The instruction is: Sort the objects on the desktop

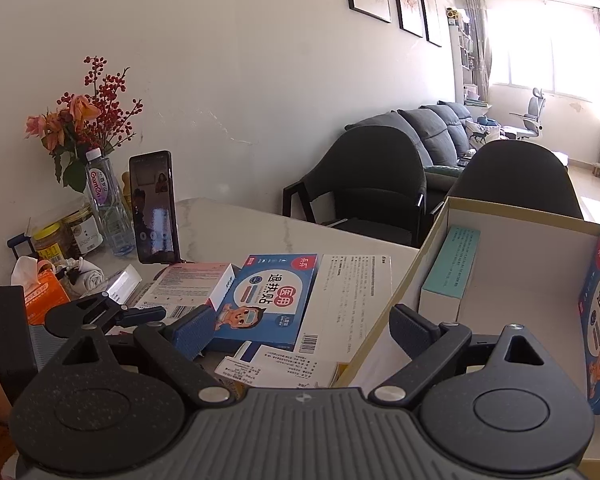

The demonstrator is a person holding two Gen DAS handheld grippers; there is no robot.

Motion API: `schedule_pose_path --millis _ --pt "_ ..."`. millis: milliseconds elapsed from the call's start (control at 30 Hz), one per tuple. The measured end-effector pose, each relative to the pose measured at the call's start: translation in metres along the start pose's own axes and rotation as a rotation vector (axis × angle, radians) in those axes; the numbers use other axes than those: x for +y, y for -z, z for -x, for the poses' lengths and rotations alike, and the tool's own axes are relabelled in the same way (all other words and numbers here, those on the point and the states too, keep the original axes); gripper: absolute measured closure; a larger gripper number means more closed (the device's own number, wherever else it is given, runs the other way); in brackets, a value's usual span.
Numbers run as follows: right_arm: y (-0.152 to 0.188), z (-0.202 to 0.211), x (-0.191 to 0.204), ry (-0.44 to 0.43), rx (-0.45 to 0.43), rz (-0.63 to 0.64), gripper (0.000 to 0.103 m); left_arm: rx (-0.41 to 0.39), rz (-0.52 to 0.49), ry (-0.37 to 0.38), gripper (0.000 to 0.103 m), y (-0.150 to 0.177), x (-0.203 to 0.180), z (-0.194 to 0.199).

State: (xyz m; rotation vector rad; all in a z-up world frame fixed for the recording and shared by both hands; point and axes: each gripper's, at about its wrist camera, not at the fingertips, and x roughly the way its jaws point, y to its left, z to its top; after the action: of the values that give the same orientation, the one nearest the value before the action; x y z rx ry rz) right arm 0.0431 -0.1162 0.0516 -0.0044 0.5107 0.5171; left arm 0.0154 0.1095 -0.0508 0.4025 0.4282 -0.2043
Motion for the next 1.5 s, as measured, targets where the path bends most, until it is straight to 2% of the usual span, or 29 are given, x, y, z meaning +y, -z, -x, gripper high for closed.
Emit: schedule_pose_path --millis 267,1500 --pt "-0.003 -0.002 0.005 0.004 0.003 0.021 0.008 0.006 0.048 0.000 0.031 0.004 0.007 0.004" --pt "-0.002 -0.007 0.015 -0.009 0.021 0.041 0.008 -0.005 0.074 0.028 0.030 0.006 0.010 0.012"
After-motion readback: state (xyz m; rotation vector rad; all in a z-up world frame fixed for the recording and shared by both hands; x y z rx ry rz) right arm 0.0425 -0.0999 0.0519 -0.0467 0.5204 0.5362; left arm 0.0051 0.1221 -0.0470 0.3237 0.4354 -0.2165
